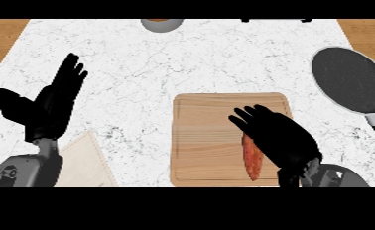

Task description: Pick the sweet potato from the cutting board and place it in the pan

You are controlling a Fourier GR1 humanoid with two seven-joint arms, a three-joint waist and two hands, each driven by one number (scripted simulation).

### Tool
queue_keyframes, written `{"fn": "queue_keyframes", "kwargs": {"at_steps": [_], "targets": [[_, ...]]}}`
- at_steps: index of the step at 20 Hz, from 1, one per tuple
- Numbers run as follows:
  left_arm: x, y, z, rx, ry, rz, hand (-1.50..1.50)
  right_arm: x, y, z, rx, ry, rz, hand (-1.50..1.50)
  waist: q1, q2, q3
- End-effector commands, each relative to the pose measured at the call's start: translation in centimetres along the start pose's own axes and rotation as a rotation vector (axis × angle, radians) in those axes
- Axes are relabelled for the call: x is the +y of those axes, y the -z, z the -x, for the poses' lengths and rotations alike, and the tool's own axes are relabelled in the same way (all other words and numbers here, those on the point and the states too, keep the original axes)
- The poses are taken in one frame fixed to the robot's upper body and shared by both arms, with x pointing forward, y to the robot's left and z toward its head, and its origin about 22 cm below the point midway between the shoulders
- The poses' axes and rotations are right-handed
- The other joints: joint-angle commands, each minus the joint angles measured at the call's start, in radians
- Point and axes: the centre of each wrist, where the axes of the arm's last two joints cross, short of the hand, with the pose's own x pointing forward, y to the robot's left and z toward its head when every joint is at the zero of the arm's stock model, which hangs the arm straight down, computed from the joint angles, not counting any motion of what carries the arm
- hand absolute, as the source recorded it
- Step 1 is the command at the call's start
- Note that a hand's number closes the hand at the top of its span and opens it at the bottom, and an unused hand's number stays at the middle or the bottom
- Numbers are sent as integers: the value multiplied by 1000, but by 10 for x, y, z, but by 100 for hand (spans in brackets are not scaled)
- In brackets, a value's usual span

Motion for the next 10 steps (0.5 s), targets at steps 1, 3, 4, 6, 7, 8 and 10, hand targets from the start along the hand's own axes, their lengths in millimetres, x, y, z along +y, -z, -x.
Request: {"fn": "queue_keyframes", "kwargs": {"at_steps": [1, 3, 4, 6, 7, 8, 10], "targets": [[11, 4, -9, -7, -4, -5, 0, 13, 23, 22, -2, 23, 1, -150, 2, 1, 0], [-12, 0, -1, -1, 1, -14, 0, 21, 20, 3, -12, 7, -23, -150, -1, 0, 0], [0, -2, 7, 1, -3, -5, 0, 6, 27, 12, 4, -1, -49, -150, 2, 0, 0], [-6, 8, 13, 0, 20, -3, 0, 18, 24, 15, 14, -14, -58, -150, -2, 0, 0], [-10, 13, 7, -17, -6, -8, 0, 7, 45, 13, -1, -10, -68, -150, 1, 1, 0], [-8, -15, -11, -3, -2, 25, 0, 30, 41, 17, 13, 5, -58, -150, 5, -1, 0], [6, -1, -2, -8, -4, -5, 0, 39, 29, 18, -4, 3, -34, -150, -1, 0, 0]]}}
